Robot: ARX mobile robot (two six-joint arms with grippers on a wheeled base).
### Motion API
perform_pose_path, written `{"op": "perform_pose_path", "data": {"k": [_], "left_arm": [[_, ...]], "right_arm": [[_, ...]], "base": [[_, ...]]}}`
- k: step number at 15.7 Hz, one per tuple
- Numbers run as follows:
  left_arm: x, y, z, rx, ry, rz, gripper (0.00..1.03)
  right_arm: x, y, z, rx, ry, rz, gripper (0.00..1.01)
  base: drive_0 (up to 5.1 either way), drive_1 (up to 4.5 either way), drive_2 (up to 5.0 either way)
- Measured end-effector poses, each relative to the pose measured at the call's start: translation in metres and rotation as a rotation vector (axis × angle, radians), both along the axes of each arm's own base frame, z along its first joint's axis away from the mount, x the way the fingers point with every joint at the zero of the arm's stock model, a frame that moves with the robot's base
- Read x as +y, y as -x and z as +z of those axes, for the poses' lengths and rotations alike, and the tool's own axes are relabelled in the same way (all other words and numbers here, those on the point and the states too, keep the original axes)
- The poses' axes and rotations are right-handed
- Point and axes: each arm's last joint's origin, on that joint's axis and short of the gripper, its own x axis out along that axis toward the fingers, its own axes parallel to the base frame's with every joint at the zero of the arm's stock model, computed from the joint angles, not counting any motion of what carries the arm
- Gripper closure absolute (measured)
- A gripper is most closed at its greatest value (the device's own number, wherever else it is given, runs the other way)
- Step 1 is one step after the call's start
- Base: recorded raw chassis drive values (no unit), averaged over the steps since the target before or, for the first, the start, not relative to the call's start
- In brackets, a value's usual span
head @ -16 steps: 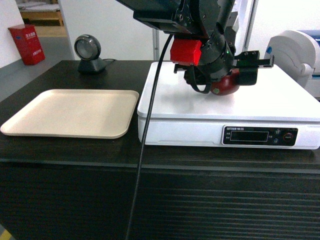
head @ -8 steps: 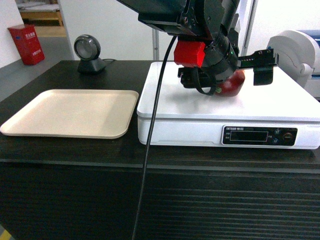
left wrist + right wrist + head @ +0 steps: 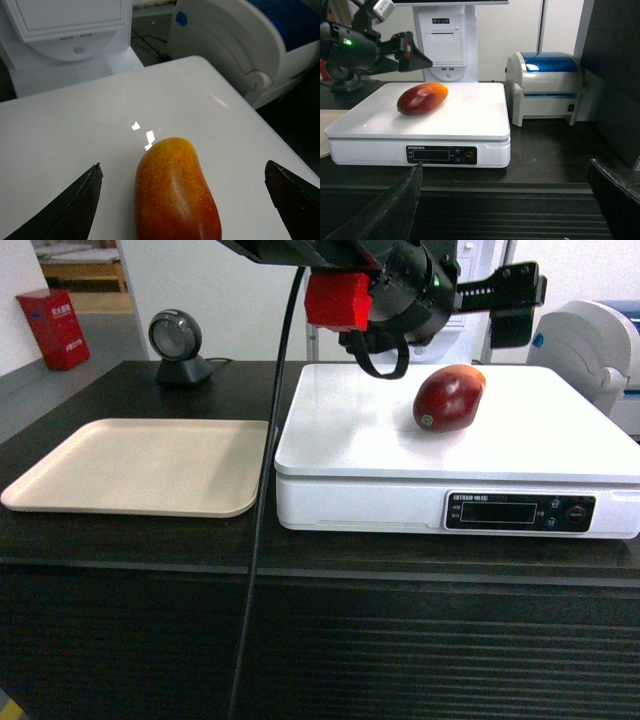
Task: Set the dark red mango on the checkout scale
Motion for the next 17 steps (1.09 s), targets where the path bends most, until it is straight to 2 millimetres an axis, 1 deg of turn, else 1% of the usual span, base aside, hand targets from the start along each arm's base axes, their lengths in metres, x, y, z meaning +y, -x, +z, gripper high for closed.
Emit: {"op": "perform_pose_path", "data": {"k": [1, 3, 5, 6, 7, 8, 9, 10, 11, 12, 13, 14, 15, 17], "left_arm": [[0.005, 0.003, 0.006, -0.037, 0.021, -0.013, 0.05], [0.023, 0.016, 0.015, -0.166, 0.096, -0.107, 0.05], [0.053, 0.037, 0.028, -0.319, 0.150, -0.203, 0.05], [0.069, 0.041, 0.032, -0.353, 0.156, -0.181, 0.05], [0.092, 0.042, 0.031, -0.361, 0.147, -0.125, 0.05], [0.113, 0.042, 0.023, -0.332, 0.127, -0.072, 0.05], [0.139, 0.047, 0.011, -0.282, 0.102, -0.008, 0.05], [0.166, 0.053, 0.003, -0.242, 0.089, 0.059, 0.05], [0.191, 0.060, 0.007, -0.258, 0.086, 0.146, 0.05], [0.211, 0.070, 0.013, -0.299, 0.096, 0.188, 0.05], [0.233, 0.086, 0.017, -0.343, 0.098, 0.239, 0.05], [0.250, 0.099, 0.015, -0.357, 0.091, 0.290, 0.05], [0.267, 0.111, 0.008, -0.339, 0.076, 0.346, 0.05], [0.290, 0.134, -0.003, -0.325, 0.059, 0.425, 0.05]], "right_arm": [[0.000, 0.000, 0.000, 0.000, 0.000, 0.000, 0.03], [0.000, 0.000, 0.000, 0.000, 0.000, 0.000, 0.03], [0.000, 0.000, 0.000, 0.000, 0.000, 0.000, 0.03], [0.000, 0.000, 0.000, 0.000, 0.000, 0.000, 0.03], [0.000, 0.000, 0.000, 0.000, 0.000, 0.000, 0.03], [0.000, 0.000, 0.000, 0.000, 0.000, 0.000, 0.03], [0.000, 0.000, 0.000, 0.000, 0.000, 0.000, 0.03], [0.000, 0.000, 0.000, 0.000, 0.000, 0.000, 0.03], [0.000, 0.000, 0.000, 0.000, 0.000, 0.000, 0.03], [0.000, 0.000, 0.000, 0.000, 0.000, 0.000, 0.03], [0.000, 0.000, 0.000, 0.000, 0.000, 0.000, 0.03], [0.000, 0.000, 0.000, 0.000, 0.000, 0.000, 0.03], [0.000, 0.000, 0.000, 0.000, 0.000, 0.000, 0.03], [0.000, 0.000, 0.000, 0.000, 0.000, 0.000, 0.03]], "base": [[0.0, 0.00, 0.0], [0.0, 0.00, 0.0], [0.0, 0.00, 0.0], [0.0, 0.00, 0.0], [0.0, 0.00, 0.0], [0.0, 0.00, 0.0], [0.0, 0.00, 0.0], [0.0, 0.00, 0.0], [0.0, 0.00, 0.0], [0.0, 0.00, 0.0], [0.0, 0.00, 0.0], [0.0, 0.00, 0.0], [0.0, 0.00, 0.0], [0.0, 0.00, 0.0]]}}
